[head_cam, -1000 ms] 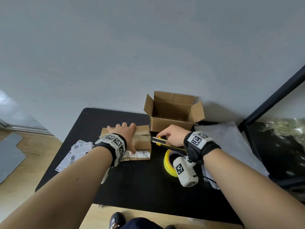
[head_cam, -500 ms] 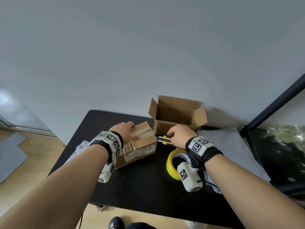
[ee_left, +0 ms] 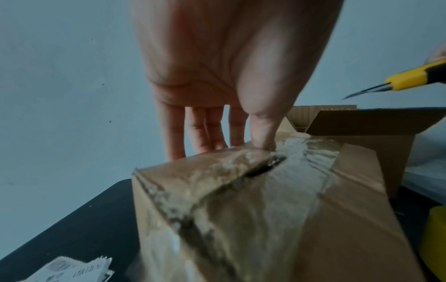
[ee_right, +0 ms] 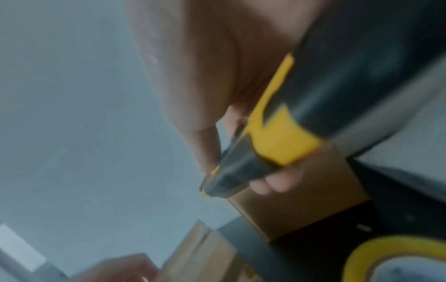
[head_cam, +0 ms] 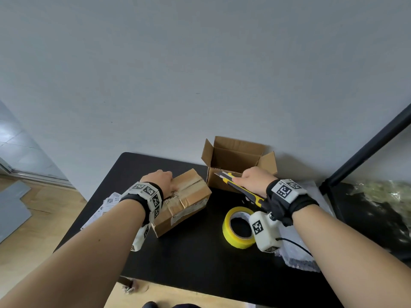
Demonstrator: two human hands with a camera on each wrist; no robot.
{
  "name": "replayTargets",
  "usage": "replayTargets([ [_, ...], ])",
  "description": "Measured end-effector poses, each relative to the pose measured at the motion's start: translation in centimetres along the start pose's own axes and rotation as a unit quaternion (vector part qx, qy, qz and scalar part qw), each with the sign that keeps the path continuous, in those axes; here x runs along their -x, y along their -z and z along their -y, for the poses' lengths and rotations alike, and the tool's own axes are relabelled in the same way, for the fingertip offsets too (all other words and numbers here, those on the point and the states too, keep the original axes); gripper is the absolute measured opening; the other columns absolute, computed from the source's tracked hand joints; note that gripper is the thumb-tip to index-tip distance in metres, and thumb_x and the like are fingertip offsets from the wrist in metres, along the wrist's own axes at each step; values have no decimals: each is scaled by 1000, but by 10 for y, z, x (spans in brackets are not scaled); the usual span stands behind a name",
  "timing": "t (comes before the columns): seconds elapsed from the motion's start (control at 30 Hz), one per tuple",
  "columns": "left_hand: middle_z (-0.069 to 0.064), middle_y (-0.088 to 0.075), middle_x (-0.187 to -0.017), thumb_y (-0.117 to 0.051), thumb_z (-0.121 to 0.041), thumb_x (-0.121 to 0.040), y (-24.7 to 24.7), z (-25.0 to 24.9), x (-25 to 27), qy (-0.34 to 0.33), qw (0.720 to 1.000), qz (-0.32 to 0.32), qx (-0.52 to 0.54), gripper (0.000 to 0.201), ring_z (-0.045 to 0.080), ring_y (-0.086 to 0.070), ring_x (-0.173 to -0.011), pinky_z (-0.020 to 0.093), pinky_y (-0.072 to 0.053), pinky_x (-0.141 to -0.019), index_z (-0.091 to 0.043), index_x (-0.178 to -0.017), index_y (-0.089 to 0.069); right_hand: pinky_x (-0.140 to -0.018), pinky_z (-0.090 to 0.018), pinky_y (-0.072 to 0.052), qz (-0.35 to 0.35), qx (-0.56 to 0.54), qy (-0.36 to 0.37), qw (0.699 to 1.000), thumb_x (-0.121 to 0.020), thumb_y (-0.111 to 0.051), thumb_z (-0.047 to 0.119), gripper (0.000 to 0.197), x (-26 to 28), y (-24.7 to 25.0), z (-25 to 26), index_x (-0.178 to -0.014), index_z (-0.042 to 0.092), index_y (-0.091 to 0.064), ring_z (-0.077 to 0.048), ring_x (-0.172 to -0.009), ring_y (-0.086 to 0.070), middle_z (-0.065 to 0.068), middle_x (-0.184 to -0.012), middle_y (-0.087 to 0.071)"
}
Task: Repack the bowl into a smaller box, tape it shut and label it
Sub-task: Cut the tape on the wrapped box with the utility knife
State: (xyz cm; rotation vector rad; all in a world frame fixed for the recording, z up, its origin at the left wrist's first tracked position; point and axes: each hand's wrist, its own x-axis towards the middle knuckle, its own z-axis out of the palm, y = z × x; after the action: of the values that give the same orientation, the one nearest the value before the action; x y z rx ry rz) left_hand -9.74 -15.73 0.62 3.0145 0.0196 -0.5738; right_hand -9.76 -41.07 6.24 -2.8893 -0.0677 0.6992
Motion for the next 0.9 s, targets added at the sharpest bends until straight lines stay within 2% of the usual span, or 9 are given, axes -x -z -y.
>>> replayTargets([
  [0.1, 2, -58, -110, -43, -31, -96, 3, 0, 0, 7, 1000, -4, -4, 25, 23, -59, -99, 35, -47, -81, -16, -112, -54, -60, -28, -45, 58, -196, 19, 979, -97, -49, 39, 38, 10, -1, 14, -84, 4, -58, -21, -65, -56, -9, -75, -58],
  [0.17, 2, -61, -105, -42, -27, -97, 3, 1, 0, 16, 1000, -3, 1, 21, 22, -59, -94, 33, -47, -77, -15, -106, -57, -53, -28, -52, 102, -336, 2, 936, -96, -55, 27, 23, 16, -4, 24, -104, 5, -52, -22, -61, -61, -12, -83, -59],
  [0.2, 2, -63, -102, -43, -26, -97, 3, 3, 0, 21, 1000, 1, 6, 21, 21, -60, -92, 32, -47, -75, -14, -102, -58, -48, -25, -52, 109, -359, -2, 927, -96, -55, 23, 21, 17, -7, 27, -109, 7, -49, -20, -59, -61, -11, -85, -57],
  [0.33, 0, -63, -102, -43, -32, -96, 1, 8, 4, 21, 999, 1, 36, 23, 20, -60, -93, 31, -46, -75, -17, -103, -59, -43, -25, -46, 91, -363, 4, 927, -100, -46, 23, 26, 12, -13, 38, -117, 3, -47, -18, -53, -53, -11, -75, -54],
  [0.47, -2, -59, -115, -45, -37, -94, -5, 10, 7, -26, 997, -1, 68, 30, 18, -57, -102, 33, -47, -84, -24, -121, -50, -46, -25, -43, 45, -363, -20, 930, -98, -46, 40, 38, 4, -19, 41, -96, 4, -58, -20, -46, -51, -10, -61, -57],
  [0.57, -2, -57, -123, -49, -36, -93, -5, 12, 5, -54, 995, 4, 83, 40, 18, -56, -108, 35, -48, -90, -27, -132, -43, -52, -30, -45, 18, -356, -20, 934, -95, -47, 29, 31, -1, -21, 46, -90, 2, -61, -22, -43, -52, -10, -57, -59],
  [0.67, -2, -55, -127, -49, -38, -93, -5, 16, 5, -66, 993, -2, 100, 44, 18, -55, -112, 35, -46, -93, -30, -135, -41, -46, -26, -44, 13, -338, -19, 941, -97, -42, 21, 23, -2, -19, 52, -89, 2, -54, -23, -40, -51, -11, -59, -58],
  [0.8, -2, -51, -124, -55, -49, -86, -8, 12, 11, -103, 992, 30, 67, 64, 19, -57, -108, 35, -48, -88, -38, -143, -27, -48, -30, -43, 26, -355, -15, 934, -100, -36, 14, 19, -5, -18, 54, -106, 0, -48, -25, -45, -48, -13, -66, -53],
  [0.9, 4, -51, -119, -47, -39, -94, -7, 7, 11, -124, 990, 39, 46, 54, 25, -59, -98, 35, -50, -79, -46, -142, -23, -54, -33, -47, 32, -344, 6, 939, -102, -33, 20, 23, -5, -21, 52, -116, 5, -43, -22, -49, -53, -10, -71, -54],
])
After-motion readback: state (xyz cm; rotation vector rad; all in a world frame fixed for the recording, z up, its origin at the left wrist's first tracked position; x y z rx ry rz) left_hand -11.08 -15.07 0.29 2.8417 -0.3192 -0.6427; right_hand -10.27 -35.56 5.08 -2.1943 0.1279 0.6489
